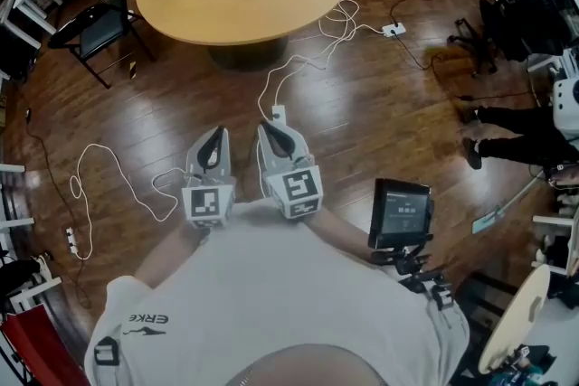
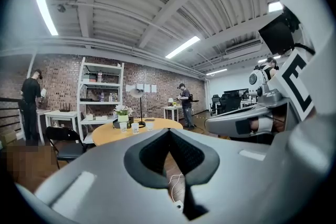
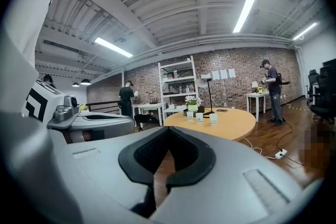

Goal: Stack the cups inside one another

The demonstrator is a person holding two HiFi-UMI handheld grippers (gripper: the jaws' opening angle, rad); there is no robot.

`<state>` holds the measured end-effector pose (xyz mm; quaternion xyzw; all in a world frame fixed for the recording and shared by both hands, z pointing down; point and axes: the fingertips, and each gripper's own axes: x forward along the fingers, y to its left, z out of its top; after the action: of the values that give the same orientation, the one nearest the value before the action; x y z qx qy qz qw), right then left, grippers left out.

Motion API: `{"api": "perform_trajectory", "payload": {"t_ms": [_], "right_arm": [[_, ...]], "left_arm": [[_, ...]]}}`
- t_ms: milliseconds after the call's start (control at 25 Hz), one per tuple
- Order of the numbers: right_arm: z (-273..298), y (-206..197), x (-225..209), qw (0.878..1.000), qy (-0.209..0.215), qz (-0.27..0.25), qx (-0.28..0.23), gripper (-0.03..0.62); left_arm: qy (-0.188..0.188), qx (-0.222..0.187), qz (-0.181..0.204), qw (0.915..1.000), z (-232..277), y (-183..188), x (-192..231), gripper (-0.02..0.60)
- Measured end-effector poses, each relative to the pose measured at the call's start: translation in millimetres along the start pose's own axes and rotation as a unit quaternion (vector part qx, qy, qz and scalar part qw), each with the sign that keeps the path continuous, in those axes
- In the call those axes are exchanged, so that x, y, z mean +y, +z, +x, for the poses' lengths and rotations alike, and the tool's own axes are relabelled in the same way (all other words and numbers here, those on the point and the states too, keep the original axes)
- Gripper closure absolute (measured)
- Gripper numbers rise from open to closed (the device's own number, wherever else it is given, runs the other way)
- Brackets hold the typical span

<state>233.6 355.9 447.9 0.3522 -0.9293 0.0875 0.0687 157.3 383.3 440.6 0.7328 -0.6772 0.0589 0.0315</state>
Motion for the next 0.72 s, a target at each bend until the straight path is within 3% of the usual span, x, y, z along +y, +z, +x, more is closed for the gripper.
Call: {"api": "perform_trajectory", "payload": {"t_ms": [280,720], "right_arm": [[76,14,-11,0.999,-0.038,-0.008,0.007,0.58],[204,48,4,0.996,-0.078,-0.038,0.019,0.58]], "left_arm": [[-0.042,0.001,-0.017,0.999,60,1,57,0.58],[-0.075,-0.021,-0.023,0.9967,134,11,179,0.58]]}}
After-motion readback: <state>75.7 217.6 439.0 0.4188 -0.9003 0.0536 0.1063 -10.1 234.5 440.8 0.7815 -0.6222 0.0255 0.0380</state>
